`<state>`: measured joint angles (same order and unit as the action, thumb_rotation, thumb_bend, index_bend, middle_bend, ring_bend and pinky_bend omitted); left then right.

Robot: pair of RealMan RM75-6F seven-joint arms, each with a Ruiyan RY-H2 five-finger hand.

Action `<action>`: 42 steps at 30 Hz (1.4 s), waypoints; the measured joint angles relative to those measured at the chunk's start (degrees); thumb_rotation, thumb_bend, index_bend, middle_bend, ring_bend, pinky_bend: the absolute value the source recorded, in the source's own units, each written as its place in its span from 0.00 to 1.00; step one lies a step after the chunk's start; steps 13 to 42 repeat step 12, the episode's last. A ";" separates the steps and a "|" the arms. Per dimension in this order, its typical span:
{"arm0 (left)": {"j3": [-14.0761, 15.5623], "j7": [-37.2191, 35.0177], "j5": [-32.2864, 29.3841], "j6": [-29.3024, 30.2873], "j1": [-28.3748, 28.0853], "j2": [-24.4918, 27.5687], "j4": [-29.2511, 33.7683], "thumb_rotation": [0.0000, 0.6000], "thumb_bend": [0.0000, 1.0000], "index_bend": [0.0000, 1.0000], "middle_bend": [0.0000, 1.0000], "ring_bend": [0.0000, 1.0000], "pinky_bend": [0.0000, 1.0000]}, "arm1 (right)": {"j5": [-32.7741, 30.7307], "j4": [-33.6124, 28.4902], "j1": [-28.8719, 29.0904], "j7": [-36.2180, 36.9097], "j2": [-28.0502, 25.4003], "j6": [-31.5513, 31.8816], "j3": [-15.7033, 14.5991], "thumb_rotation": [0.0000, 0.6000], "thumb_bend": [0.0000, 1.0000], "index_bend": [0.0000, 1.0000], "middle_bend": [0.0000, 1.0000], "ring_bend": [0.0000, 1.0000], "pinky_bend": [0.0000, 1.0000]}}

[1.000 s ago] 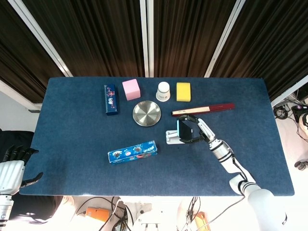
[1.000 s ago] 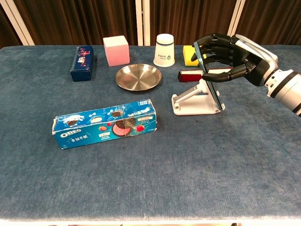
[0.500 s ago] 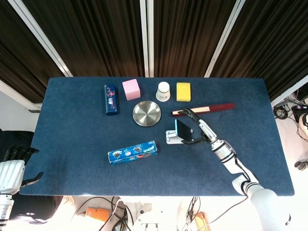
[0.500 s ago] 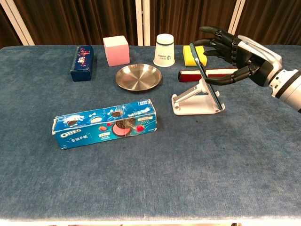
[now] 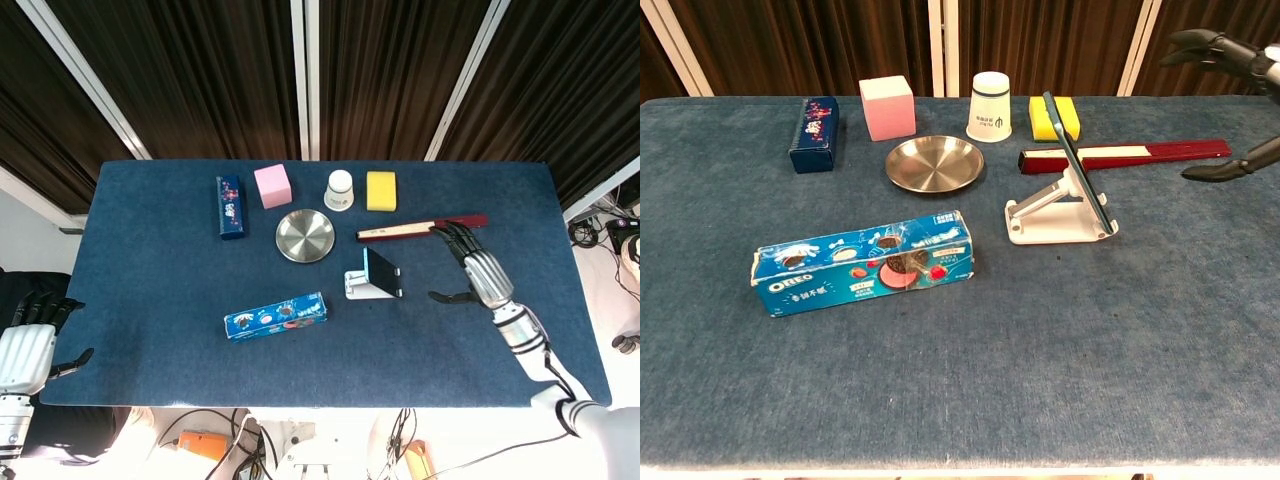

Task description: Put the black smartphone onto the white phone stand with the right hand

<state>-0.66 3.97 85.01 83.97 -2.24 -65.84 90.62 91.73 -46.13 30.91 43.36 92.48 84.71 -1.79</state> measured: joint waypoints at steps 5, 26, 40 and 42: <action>-0.52 -0.77 0.75 1.55 -0.06 -1.94 -2.57 1.00 0.11 0.25 0.22 0.10 0.00 | -3.51 -23.22 -6.99 -20.49 -12.15 2.30 -0.79 1.00 0.21 0.00 0.10 0.00 0.08; -0.70 -1.95 1.29 2.64 0.13 -3.46 -4.60 1.00 0.11 0.25 0.22 0.10 0.00 | -6.07 -41.42 -21.72 -26.17 -26.63 8.04 -4.38 1.00 0.21 0.00 0.08 0.00 0.07; -0.70 -1.95 1.29 2.64 0.13 -3.46 -4.60 1.00 0.11 0.25 0.22 0.10 0.00 | -6.07 -41.42 -21.72 -26.17 -26.63 8.04 -4.38 1.00 0.21 0.00 0.08 0.00 0.07; -0.70 -1.95 1.29 2.64 0.13 -3.46 -4.60 1.00 0.11 0.25 0.22 0.10 0.00 | -6.07 -41.42 -21.72 -26.17 -26.63 8.04 -4.38 1.00 0.21 0.00 0.08 0.00 0.07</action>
